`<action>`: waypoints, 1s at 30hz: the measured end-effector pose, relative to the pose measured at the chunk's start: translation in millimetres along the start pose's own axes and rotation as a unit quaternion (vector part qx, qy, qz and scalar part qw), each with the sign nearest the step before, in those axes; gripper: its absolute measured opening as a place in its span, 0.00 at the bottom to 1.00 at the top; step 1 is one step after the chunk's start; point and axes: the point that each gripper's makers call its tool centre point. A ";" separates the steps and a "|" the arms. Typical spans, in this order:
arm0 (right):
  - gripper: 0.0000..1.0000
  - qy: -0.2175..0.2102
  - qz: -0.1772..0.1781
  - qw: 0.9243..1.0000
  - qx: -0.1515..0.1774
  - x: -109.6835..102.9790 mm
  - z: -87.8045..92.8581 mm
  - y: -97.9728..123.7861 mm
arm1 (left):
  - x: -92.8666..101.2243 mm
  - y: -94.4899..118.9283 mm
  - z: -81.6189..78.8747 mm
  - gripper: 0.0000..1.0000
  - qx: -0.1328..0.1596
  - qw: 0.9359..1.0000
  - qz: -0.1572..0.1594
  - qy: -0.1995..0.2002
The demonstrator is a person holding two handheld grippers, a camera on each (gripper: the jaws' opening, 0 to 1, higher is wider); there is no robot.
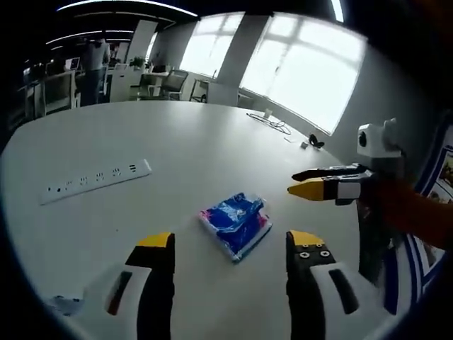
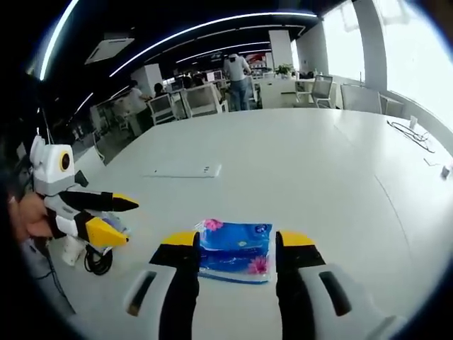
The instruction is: Arrange the tabletop items into an orderly group along one side of the table until the central work area is clear of visible clutter.
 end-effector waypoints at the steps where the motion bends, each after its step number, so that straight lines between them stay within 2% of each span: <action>1: 0.43 0.001 -0.002 1.000 0.000 -1.8 -0.4 1.1 | -0.3 1.9 0.0 0.64 0.001 1.000 0.000 0.000; 16: 0.48 0.013 -0.029 0.999 0.002 -33.9 -3.0 15.1 | -6.5 41.3 -0.7 0.67 0.013 1.000 -0.013 0.000; 30: 0.47 0.020 -0.058 0.998 0.008 -82.7 -9.1 20.0 | -23.6 97.0 6.4 0.67 0.025 0.999 -0.041 0.001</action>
Point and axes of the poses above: the point that each gripper's makers call its tool centre point, and the gripper's own axes: y roughly backward along the fingers, x roughly to its right, z roughly out of its underside, and after that the axes turned 4 degrees about z, right-handed
